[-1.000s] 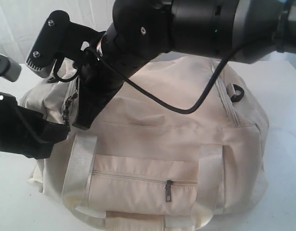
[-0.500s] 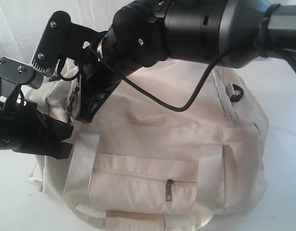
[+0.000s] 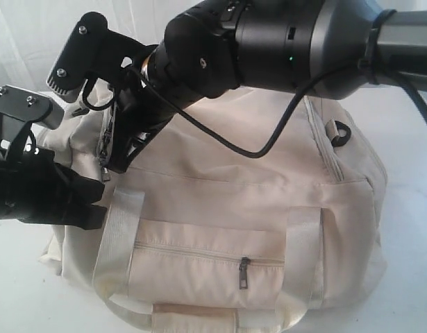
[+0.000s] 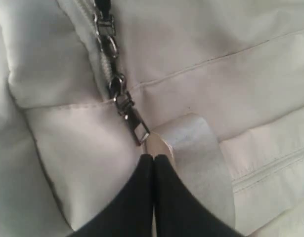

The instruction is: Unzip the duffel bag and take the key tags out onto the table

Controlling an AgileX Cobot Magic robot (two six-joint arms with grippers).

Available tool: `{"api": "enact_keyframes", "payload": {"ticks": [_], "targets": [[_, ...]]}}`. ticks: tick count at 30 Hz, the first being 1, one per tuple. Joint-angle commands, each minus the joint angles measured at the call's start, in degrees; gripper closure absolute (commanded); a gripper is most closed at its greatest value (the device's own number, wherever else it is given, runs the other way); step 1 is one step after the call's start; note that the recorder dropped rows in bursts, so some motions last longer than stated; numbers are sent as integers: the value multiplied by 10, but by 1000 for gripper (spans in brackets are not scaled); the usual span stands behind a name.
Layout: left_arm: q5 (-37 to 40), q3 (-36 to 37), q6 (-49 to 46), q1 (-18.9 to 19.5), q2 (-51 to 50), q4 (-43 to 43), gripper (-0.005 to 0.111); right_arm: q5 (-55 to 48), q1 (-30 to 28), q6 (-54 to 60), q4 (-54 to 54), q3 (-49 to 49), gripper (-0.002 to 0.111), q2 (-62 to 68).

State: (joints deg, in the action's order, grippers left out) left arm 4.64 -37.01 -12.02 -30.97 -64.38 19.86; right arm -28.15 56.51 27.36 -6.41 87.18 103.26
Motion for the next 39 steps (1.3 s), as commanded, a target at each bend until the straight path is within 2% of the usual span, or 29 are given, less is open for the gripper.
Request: {"api": "enact_keyframes", "payload": {"ticks": [1,18,29,39], "targets": [[14,3,17,-4,15,3,107,36,-6,-22,-3,3,108,-4],[20,3,35,-4,17,4,107,208,-40,-26,-12,8,108,42],[1,3,35,-4,17,4,107,136,-70,-47,-6,136,108,129],[-9,3,35,-4,17,4,107,80,-119,-41,102,271,108,216]]}}
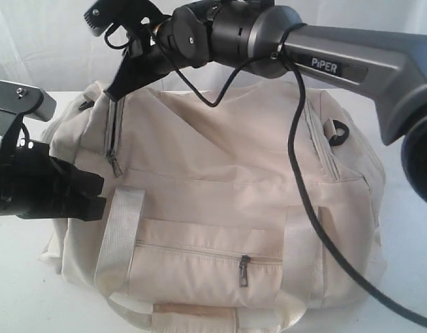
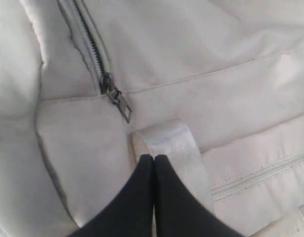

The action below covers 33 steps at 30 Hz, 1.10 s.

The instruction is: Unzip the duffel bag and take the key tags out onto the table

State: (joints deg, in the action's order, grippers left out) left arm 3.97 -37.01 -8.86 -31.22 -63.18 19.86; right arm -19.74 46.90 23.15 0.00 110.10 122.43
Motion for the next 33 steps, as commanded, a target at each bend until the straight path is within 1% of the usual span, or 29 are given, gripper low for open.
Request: {"api": "enact_keyframes", "payload": {"ticks": [1,7,12,13,17,20,23,26,29,30,31,32,33], "targets": [[-3,3,4,-1,5,3,107,-8,-26,1,54,53,108,33],[-19,3,1,-1,5,3,107,-50,-48,27,162,100,108,70],[-29,2,1,-1,5,3,107,-75,-60,46,212,131,108,85],[-30,2,1,-1,5,3,107,-98,-60,47,213,142,108,88],[-35,2,1,-1,5,3,107,-124,-65,36,224,154,108,91],[-40,2,1,-1,11,3,107,-146,-76,30,252,154,108,91],[-44,2,-1,-1,29,3,107,-179,-93,-11,266,154,108,91],[-55,2,-1,-1,46,3,107,-208,-104,-11,293,154,108,91],[-58,2,-27,-1,48,3,107,-235,-109,-11,299,154,108,91],[-82,2,-44,3,48,3,107,-254,-110,0,303,154,108,91],[-95,2,-51,5,48,2,106,-263,-110,14,314,154,108,91],[-127,2,-69,8,43,1,98,-282,-110,50,353,154,108,91],[-139,2,-80,8,37,1,91,-290,-110,65,372,154,108,91]]}}
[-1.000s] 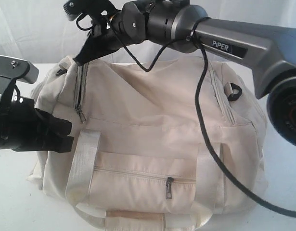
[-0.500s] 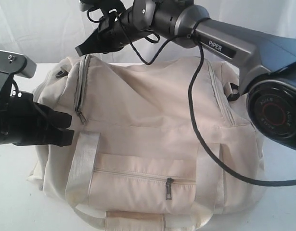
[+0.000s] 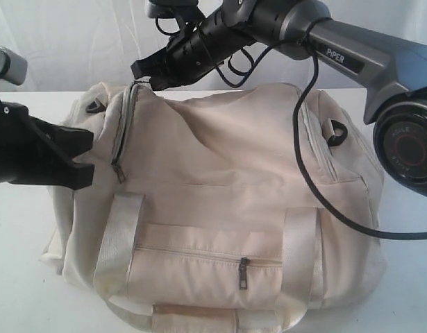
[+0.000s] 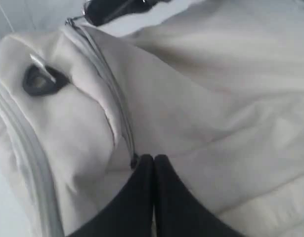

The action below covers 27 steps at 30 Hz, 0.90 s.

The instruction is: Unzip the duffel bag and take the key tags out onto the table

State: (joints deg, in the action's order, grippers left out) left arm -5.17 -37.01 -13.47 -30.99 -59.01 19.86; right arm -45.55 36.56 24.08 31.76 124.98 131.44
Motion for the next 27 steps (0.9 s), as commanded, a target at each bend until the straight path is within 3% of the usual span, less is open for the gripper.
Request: {"api": "enact_keyframes", "payload": {"ticks": [1,2,4,8,12,15,22,27], "targets": [[-72,2,-44,6,-19,1,76,-43,-7,78,74,5,108,0],[-86,-1,-44,6,-40,0,59,-46,-7,87,75,5,108,-4],[-85,-29,-44,6,-83,-2,48,-51,-7,96,75,5,108,-9],[-81,-106,-44,6,-183,-2,48,-61,-6,123,68,5,108,-25],[-86,-138,-44,6,-246,7,48,-61,-6,137,61,5,108,-29],[-87,-150,-45,10,-278,11,56,-61,-6,144,45,5,108,-29],[-82,-151,-45,11,-293,36,104,-43,-6,144,12,5,108,-29],[-33,-150,-48,11,-273,59,107,-15,-6,144,10,5,108,-29]]}}
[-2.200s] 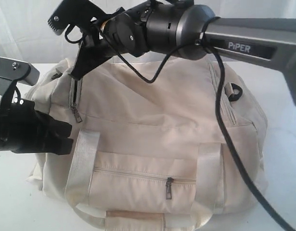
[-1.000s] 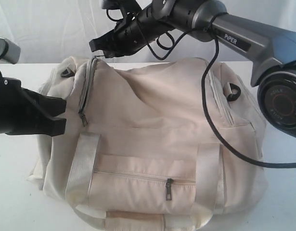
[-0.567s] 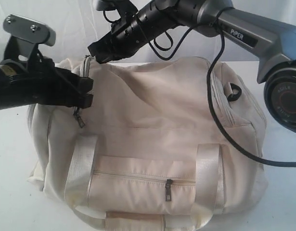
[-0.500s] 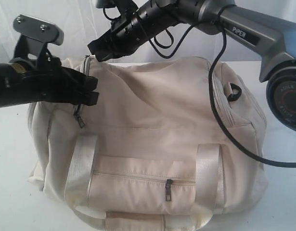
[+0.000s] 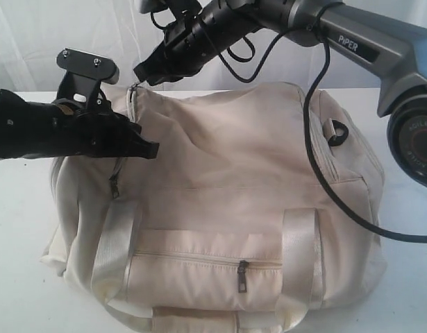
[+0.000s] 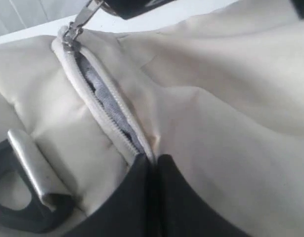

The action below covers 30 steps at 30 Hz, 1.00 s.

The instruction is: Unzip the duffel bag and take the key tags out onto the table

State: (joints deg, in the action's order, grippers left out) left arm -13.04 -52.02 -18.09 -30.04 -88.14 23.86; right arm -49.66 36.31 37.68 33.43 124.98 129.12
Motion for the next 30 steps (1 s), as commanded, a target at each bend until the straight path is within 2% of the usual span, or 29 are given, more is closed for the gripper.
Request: {"api": "enact_keyframes", "payload": {"ticks": [1,7,18,30], "targets": [[56,0,-2,2,22,19,107,31,-4,8,-7,5,108,-6],[98,2,-15,2,39,19,107,41,-4,-2,-8,5,108,-3],[82,50,-15,2,79,19,107,47,-4,-3,-20,5,108,7],[123,54,-16,60,122,16,107,25,-4,-34,-64,5,108,10]]}}
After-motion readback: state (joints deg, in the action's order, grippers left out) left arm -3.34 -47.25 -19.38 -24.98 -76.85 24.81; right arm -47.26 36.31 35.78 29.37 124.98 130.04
